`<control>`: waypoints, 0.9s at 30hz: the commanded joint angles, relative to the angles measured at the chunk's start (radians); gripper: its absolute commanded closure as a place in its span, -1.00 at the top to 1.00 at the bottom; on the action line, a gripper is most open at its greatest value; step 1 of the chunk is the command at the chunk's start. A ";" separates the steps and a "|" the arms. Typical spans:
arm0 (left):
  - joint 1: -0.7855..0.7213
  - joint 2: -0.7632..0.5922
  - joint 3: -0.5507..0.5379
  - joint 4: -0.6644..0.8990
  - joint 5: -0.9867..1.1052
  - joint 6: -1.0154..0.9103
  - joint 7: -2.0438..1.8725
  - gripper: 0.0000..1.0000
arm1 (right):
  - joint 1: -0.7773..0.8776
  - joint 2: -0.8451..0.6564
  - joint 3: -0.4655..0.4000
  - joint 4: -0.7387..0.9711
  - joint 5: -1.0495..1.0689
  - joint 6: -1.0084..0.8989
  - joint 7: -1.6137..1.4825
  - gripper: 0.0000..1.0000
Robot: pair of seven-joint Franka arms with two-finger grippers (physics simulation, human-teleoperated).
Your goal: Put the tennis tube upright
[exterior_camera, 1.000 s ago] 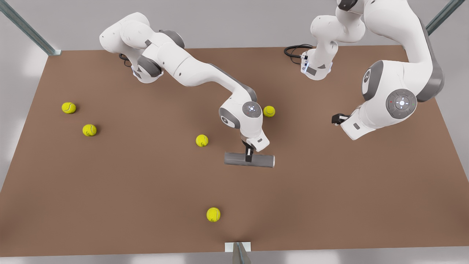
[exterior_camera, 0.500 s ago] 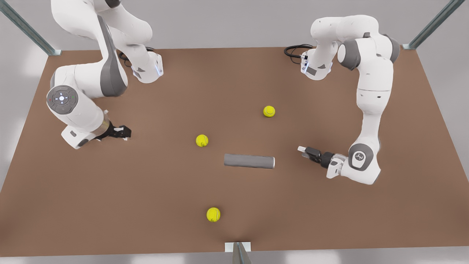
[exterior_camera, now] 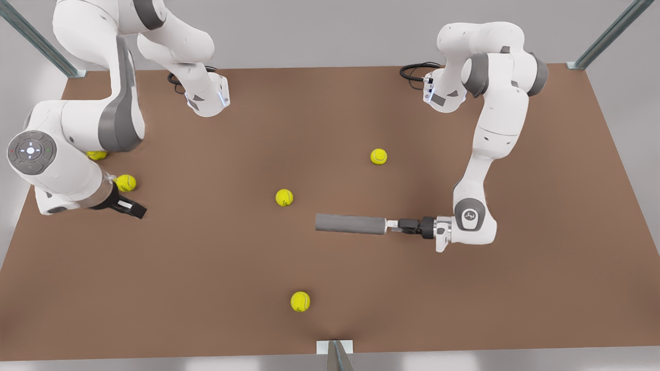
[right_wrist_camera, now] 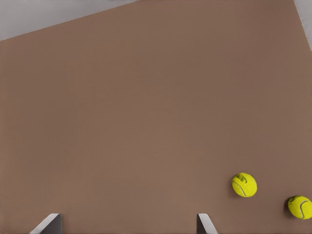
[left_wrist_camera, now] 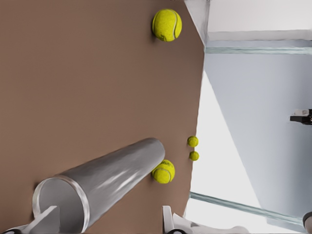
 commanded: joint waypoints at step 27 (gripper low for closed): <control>-0.009 0.028 -0.028 -0.061 -0.065 -0.018 0.155 1.00 | -0.016 0.000 0.000 0.036 0.005 0.005 -0.259 1.00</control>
